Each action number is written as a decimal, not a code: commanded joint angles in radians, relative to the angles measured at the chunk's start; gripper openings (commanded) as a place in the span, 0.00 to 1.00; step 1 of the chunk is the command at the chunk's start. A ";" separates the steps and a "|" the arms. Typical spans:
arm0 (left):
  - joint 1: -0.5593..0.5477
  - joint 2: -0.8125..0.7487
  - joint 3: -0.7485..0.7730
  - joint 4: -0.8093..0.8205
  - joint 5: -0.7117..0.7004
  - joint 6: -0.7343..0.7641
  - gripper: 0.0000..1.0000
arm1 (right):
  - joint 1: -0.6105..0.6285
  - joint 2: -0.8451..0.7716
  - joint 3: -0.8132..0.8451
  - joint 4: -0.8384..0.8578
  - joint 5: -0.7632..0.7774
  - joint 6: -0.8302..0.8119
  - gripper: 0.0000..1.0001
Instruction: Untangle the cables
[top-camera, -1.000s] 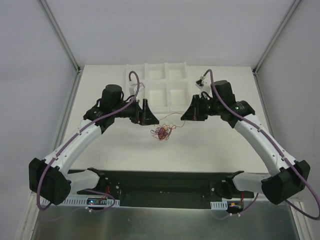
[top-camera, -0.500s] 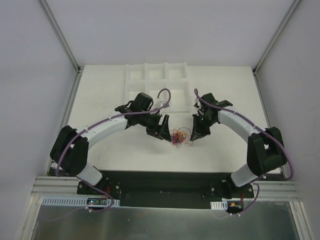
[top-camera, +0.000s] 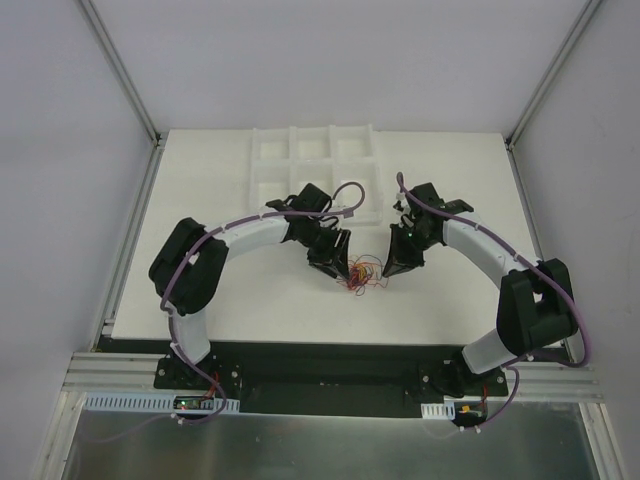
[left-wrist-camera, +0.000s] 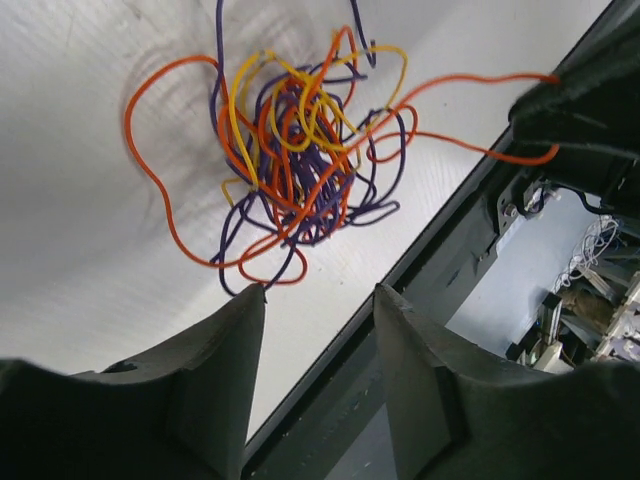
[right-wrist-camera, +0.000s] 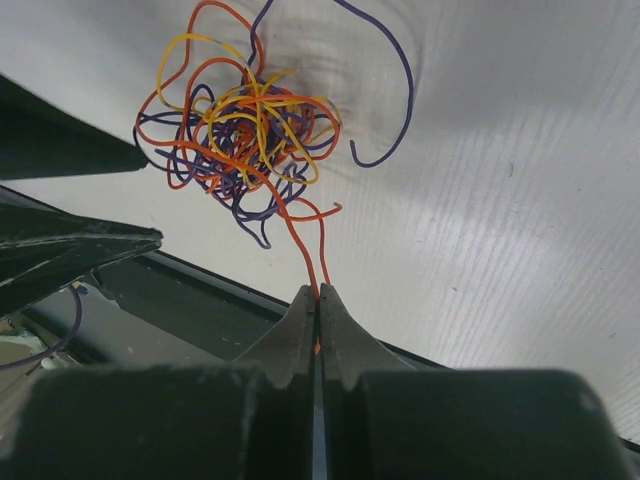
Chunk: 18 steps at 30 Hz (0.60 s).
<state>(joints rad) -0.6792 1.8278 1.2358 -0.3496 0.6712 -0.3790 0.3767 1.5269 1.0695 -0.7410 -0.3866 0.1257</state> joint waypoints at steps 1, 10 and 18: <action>-0.003 0.071 0.092 -0.017 0.007 -0.012 0.50 | -0.004 -0.034 0.000 0.005 -0.041 -0.009 0.01; -0.014 0.212 0.211 -0.054 -0.044 -0.018 0.26 | -0.016 -0.010 0.020 -0.018 -0.048 -0.031 0.01; 0.013 -0.072 0.061 -0.132 -0.325 0.049 0.00 | -0.044 -0.138 0.075 -0.161 0.441 -0.023 0.01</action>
<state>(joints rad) -0.6792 1.9820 1.3640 -0.3965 0.5449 -0.3923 0.3470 1.5066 1.0740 -0.7799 -0.2855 0.1005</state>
